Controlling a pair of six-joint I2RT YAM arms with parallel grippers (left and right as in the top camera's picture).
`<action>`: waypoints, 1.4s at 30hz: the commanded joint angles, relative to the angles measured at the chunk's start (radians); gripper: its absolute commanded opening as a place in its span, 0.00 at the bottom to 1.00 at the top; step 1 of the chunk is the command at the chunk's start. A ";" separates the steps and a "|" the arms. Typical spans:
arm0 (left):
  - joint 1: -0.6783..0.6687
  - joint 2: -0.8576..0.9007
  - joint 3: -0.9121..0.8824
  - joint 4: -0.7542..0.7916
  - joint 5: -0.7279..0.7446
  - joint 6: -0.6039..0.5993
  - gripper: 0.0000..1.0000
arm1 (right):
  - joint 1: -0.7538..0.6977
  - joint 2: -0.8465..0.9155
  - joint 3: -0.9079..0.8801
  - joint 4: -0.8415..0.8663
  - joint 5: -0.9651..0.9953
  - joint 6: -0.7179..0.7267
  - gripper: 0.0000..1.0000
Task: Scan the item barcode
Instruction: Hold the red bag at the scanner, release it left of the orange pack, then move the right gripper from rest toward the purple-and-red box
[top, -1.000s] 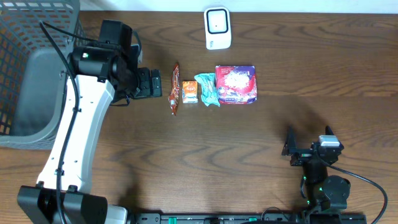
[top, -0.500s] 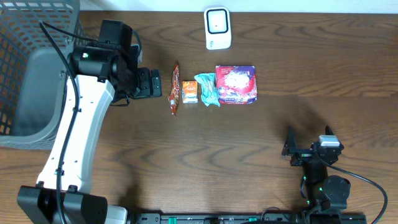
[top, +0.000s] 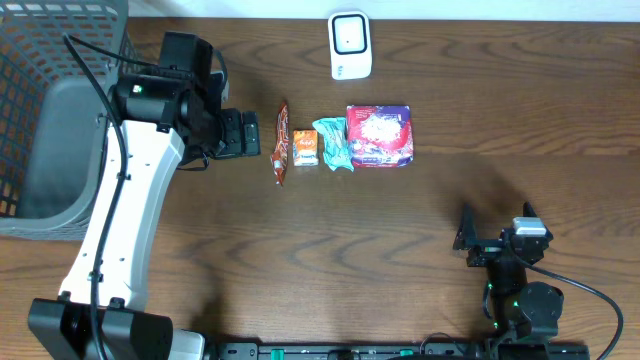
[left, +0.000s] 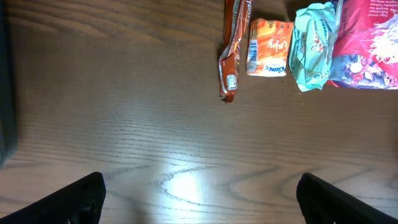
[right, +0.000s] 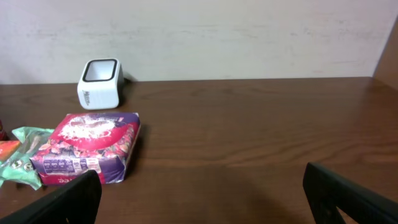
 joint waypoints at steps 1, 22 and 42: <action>0.000 0.002 -0.013 -0.003 -0.018 -0.005 0.98 | 0.003 -0.002 -0.005 -0.001 0.002 0.014 0.99; 0.000 0.002 -0.013 -0.003 -0.018 -0.005 0.98 | 0.003 -0.002 -0.004 0.005 0.003 0.010 0.99; 0.000 0.002 -0.013 -0.003 -0.018 -0.005 0.98 | 0.003 -0.002 -0.004 0.087 -0.582 0.346 0.99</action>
